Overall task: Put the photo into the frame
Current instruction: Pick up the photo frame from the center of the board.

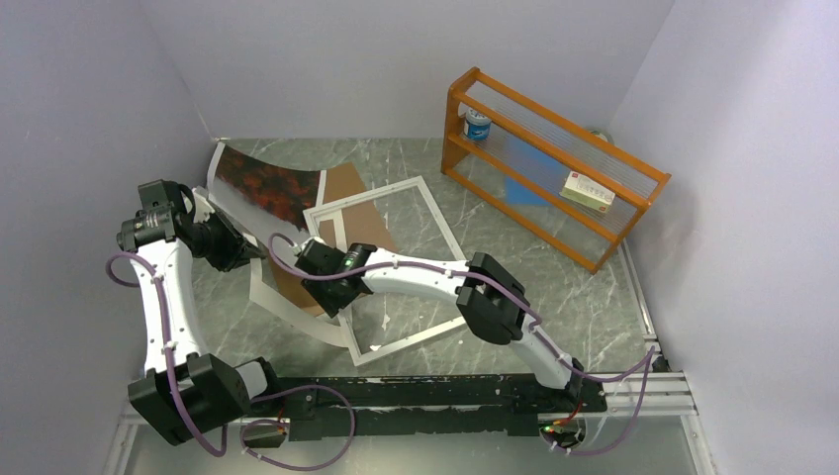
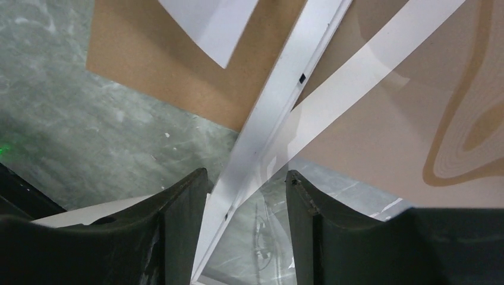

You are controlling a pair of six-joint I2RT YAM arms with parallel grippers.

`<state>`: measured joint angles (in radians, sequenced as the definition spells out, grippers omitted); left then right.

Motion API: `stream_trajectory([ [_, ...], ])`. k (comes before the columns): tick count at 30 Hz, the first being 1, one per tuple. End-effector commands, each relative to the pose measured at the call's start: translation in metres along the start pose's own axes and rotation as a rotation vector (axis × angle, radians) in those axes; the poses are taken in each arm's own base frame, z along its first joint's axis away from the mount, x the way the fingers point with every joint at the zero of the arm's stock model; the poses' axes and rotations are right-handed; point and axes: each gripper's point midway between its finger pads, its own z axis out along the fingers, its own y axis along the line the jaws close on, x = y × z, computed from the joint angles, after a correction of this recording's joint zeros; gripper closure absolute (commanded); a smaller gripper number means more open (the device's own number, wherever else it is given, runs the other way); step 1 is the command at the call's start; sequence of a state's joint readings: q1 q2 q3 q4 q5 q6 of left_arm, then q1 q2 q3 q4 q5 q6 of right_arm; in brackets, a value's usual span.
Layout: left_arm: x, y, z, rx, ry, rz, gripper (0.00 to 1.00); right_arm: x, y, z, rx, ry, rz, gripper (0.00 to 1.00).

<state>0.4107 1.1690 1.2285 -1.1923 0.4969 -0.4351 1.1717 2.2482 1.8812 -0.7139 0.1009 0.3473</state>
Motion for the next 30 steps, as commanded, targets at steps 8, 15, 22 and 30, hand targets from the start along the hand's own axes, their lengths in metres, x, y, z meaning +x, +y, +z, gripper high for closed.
stream_trajectory([
  [8, -0.004, 0.006, -0.012, -0.059, -0.087, 0.015, 0.97, -0.004, 0.003, 0.006, 0.126, -0.018, 0.044, 0.62],
  [15, 0.003, 0.008, -0.011, -0.065, -0.081, 0.011, 0.98, -0.002, 0.004, 0.012, 0.159, -0.011, 0.081, 0.72],
  [22, 0.006, 0.007, -0.010, -0.080, -0.071, 0.035, 0.98, -0.005, -0.001, 0.005, 0.203, -0.023, 0.130, 0.88],
  [30, 0.000, 0.009, -0.014, -0.121, -0.099, 0.073, 0.97, -0.050, -0.016, -0.052, 0.222, -0.173, 0.232, 0.92],
])
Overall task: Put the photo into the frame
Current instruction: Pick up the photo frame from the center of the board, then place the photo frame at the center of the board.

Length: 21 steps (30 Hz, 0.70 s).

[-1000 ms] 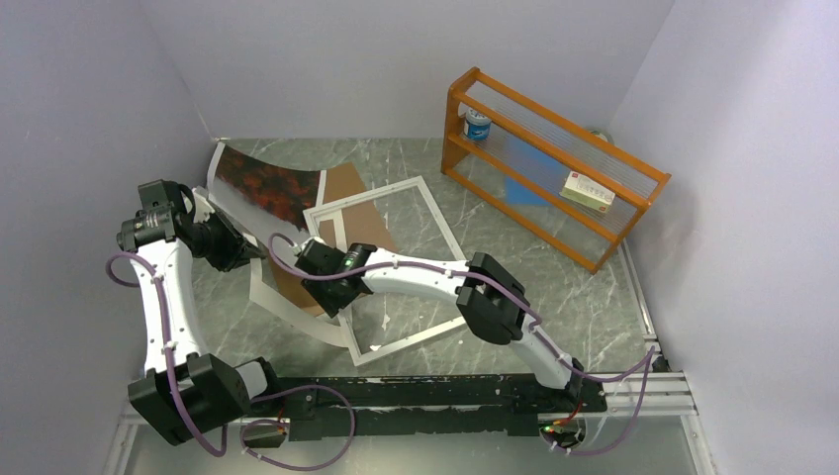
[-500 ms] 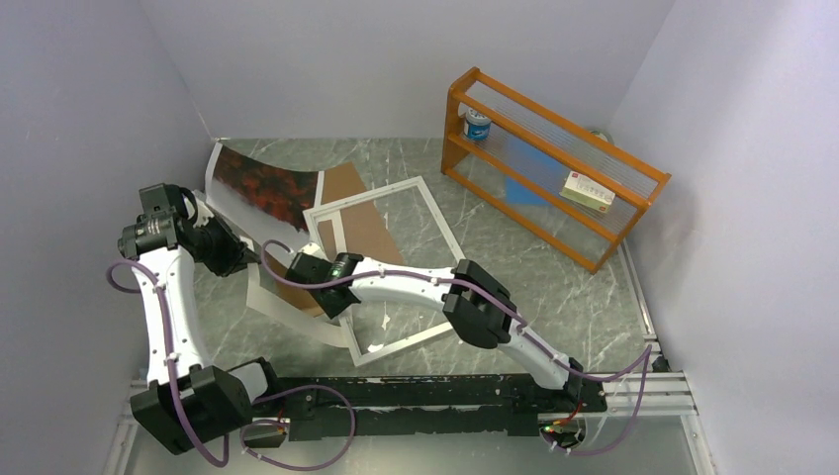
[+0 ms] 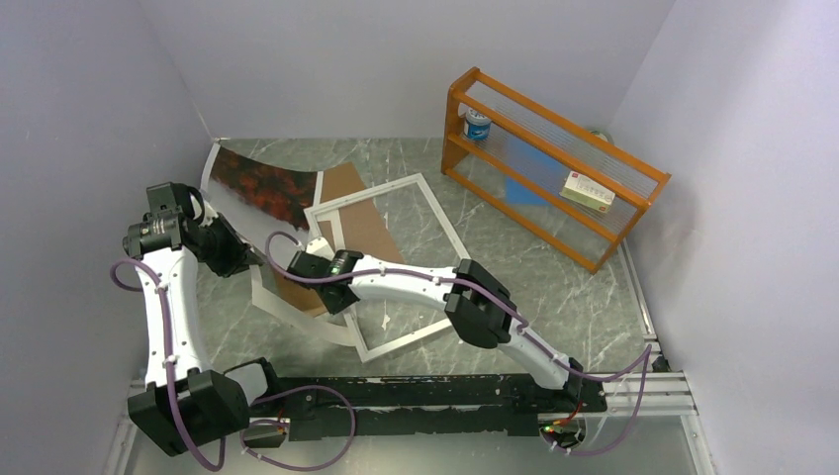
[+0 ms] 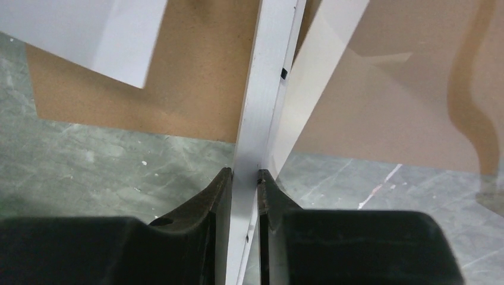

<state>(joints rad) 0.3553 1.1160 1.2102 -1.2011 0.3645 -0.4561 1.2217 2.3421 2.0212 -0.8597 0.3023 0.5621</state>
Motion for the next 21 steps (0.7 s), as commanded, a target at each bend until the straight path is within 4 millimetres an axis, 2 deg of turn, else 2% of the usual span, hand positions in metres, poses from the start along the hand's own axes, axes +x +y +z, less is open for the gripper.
stream_trajectory([
  [1, -0.009, 0.002, -0.012, -0.038, -0.059, 0.042, 0.97, -0.062, -0.021, -0.063, 0.005, -0.182, 0.122, 0.92],
  [7, -0.026, 0.022, -0.020, -0.183, -0.113, 0.055, 0.97, -0.086, -0.034, -0.087, -0.014, -0.252, 0.193, 0.92],
  [12, -0.036, 0.028, -0.025, -0.243, -0.138, 0.063, 0.97, -0.099, -0.040, -0.101, -0.034, -0.290, 0.242, 0.92],
  [14, -0.042, 0.030, -0.028, -0.260, -0.155, 0.067, 0.97, -0.102, -0.041, -0.102, -0.041, -0.292, 0.250, 0.92],
  [17, -0.055, 0.021, -0.038, -0.248, -0.208, 0.081, 0.97, -0.101, -0.044, -0.098, -0.036, -0.278, 0.257, 0.92],
  [21, -0.072, 0.015, -0.057, -0.269, -0.277, 0.093, 0.98, -0.096, -0.045, -0.085, -0.033, -0.251, 0.255, 0.91],
])
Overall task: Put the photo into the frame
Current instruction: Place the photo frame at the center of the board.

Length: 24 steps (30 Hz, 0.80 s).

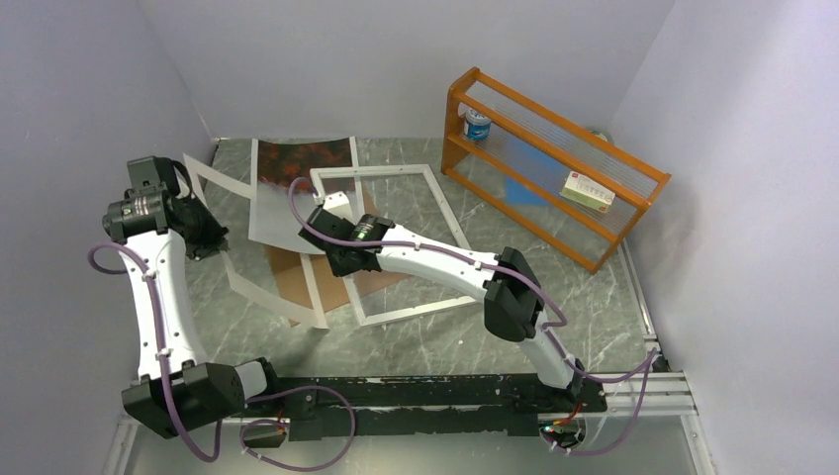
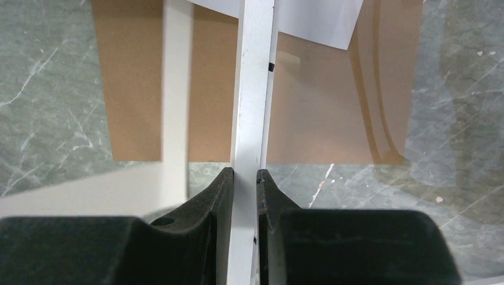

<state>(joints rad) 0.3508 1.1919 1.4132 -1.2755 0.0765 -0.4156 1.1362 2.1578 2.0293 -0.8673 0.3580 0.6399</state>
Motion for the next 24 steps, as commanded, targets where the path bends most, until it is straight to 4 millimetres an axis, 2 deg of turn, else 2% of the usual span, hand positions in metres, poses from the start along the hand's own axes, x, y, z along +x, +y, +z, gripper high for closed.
stream_trajectory([
  [1, -0.033, 0.005, -0.029, -0.060, -0.135, 0.025, 0.97, -0.023, 0.003, -0.006, -0.025, -0.064, 0.043, 0.91],
  [7, -0.059, 0.047, -0.059, -0.325, -0.267, -0.022, 0.98, -0.004, 0.011, 0.021, -0.060, -0.009, 0.015, 0.91],
  [11, -0.084, 0.041, -0.076, -0.330, -0.342, -0.032, 0.97, 0.009, 0.014, 0.035, -0.081, 0.026, 0.005, 0.90],
  [14, -0.108, 0.021, -0.085, -0.263, -0.385, -0.015, 0.97, 0.020, 0.019, 0.046, -0.098, 0.053, -0.001, 0.90],
  [18, -0.125, -0.025, -0.086, -0.044, -0.387, 0.055, 0.97, 0.029, 0.025, 0.057, -0.130, 0.078, 0.001, 0.86],
  [21, -0.131, -0.055, -0.090, 0.106, -0.379, 0.089, 0.97, 0.028, 0.031, 0.058, -0.158, 0.086, 0.005, 0.76],
  [24, -0.132, -0.077, -0.095, 0.220, -0.384, 0.110, 0.98, 0.025, 0.034, 0.056, -0.183, 0.082, 0.024, 0.65],
])
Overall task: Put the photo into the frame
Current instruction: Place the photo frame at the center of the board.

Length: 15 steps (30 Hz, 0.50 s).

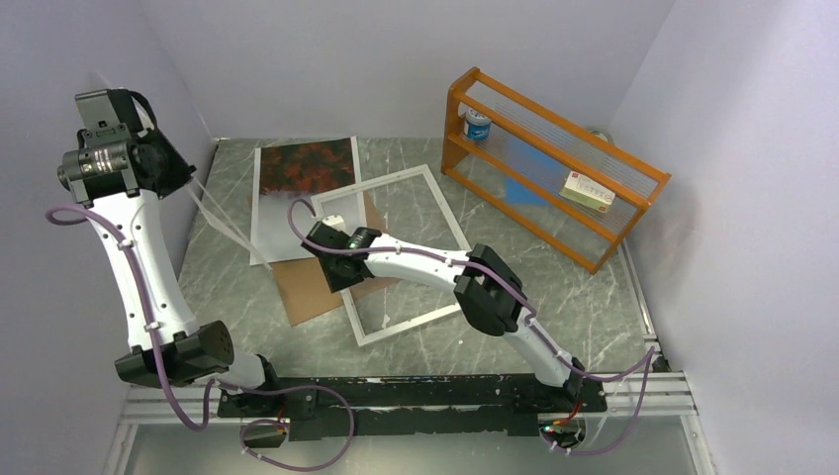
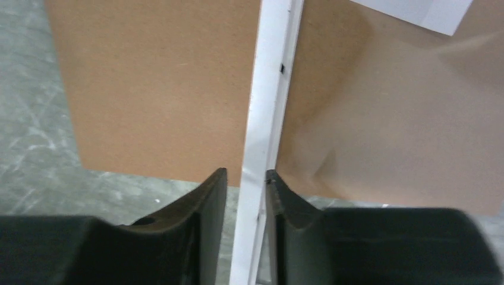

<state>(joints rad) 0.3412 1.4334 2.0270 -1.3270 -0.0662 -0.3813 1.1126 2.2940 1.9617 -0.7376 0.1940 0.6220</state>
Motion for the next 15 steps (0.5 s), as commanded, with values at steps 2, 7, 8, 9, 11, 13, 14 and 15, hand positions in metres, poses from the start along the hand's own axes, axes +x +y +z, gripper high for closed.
stream_trajectory([
  [2, -0.016, -0.052, -0.019, 0.287, -0.054, 0.035, 0.98, -0.029, 0.020, -0.018, -0.123, -0.077, 0.046, 0.58],
  [7, -0.018, -0.084, -0.023, 0.464, -0.036, 0.071, 0.97, -0.044, 0.017, -0.047, -0.210, -0.135, 0.098, 0.41],
  [8, -0.018, -0.090, -0.022, 0.497, -0.028, 0.076, 0.97, -0.048, 0.013, -0.055, -0.216, -0.153, 0.109, 0.37],
  [9, -0.018, -0.095, -0.021, 0.525, -0.021, 0.080, 0.97, -0.052, 0.005, -0.063, -0.213, -0.172, 0.126, 0.36],
  [11, -0.017, -0.107, -0.021, 0.585, 0.001, 0.081, 0.97, -0.067, -0.012, -0.084, -0.216, -0.227, 0.174, 0.34],
  [13, -0.017, -0.121, -0.023, 0.660, 0.021, 0.069, 0.98, -0.083, -0.034, -0.107, -0.222, -0.287, 0.243, 0.33],
  [14, -0.016, -0.128, -0.025, 0.699, 0.034, 0.056, 0.98, -0.092, -0.048, -0.117, -0.219, -0.325, 0.270, 0.32],
  [15, -0.014, -0.136, -0.029, 0.747, 0.052, 0.040, 0.98, -0.099, -0.063, -0.129, -0.200, -0.369, 0.294, 0.31],
])
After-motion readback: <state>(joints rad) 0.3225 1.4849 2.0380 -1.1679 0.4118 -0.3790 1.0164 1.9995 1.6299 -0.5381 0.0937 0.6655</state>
